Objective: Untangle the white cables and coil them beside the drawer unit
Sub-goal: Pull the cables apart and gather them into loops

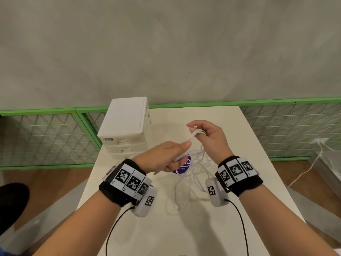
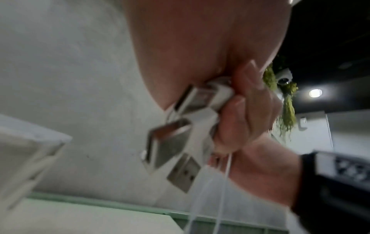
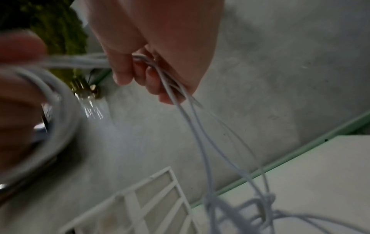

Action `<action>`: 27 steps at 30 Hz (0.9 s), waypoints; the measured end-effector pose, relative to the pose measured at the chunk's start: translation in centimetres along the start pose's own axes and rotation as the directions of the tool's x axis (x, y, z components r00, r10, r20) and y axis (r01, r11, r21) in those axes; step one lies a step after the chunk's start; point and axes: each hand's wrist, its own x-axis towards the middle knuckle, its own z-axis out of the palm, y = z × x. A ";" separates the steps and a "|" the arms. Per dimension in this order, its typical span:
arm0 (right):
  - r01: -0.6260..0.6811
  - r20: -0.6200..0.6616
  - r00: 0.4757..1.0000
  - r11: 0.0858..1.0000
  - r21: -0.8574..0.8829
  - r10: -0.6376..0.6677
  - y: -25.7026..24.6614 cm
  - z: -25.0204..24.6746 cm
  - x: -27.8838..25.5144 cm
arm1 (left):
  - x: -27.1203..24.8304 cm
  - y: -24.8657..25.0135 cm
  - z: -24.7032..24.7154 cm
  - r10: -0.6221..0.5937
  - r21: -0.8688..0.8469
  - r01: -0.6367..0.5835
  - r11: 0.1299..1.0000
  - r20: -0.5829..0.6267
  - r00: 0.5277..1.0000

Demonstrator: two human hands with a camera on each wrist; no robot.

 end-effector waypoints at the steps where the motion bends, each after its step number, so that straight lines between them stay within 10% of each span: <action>1: -0.006 0.013 1.000 0.999 -0.037 0.006 0.5 0.1 0.2 | -0.1 0.1 0.3 0.016 -0.043 -0.014 0.999 0.049 0.999; 7: -0.210 0.133 0.962 0.958 -0.194 0.238 4.7 2.1 -1.7 | 0.3 1.9 0.1 0.344 -0.620 -0.186 0.762 0.145 0.928; 15: -0.153 0.275 0.933 0.947 -0.283 0.233 6.8 3.9 -4.9 | 1.5 3.8 -1.3 0.296 -0.704 -0.596 0.386 -0.518 0.803; 18: 0.014 0.359 0.922 0.916 -0.401 0.143 6.9 4.5 -5.1 | 2.7 2.6 -2.2 0.237 -0.414 -0.702 0.579 -0.738 0.631; 20: 0.054 0.375 0.920 0.914 -0.401 0.111 6.3 4.4 -4.7 | 3.5 0.6 -2.7 0.406 0.048 -0.584 0.810 -0.764 0.501; 21: 0.033 0.369 0.922 0.926 -0.376 0.117 6.0 4.1 -4.4 | 3.8 -0.6 -2.9 0.496 0.318 -0.395 0.862 -0.689 0.528; 24: -0.012 0.325 0.938 0.949 -0.316 0.120 4.9 3.3 -3.9 | 4.2 -3.4 -3.1 0.329 0.712 0.116 0.692 -0.454 0.828; 27: -0.017 0.288 0.952 0.962 -0.271 0.099 4.4 2.6 -3.6 | 3.9 -4.8 -3.4 0.145 0.566 0.056 0.822 -0.303 0.942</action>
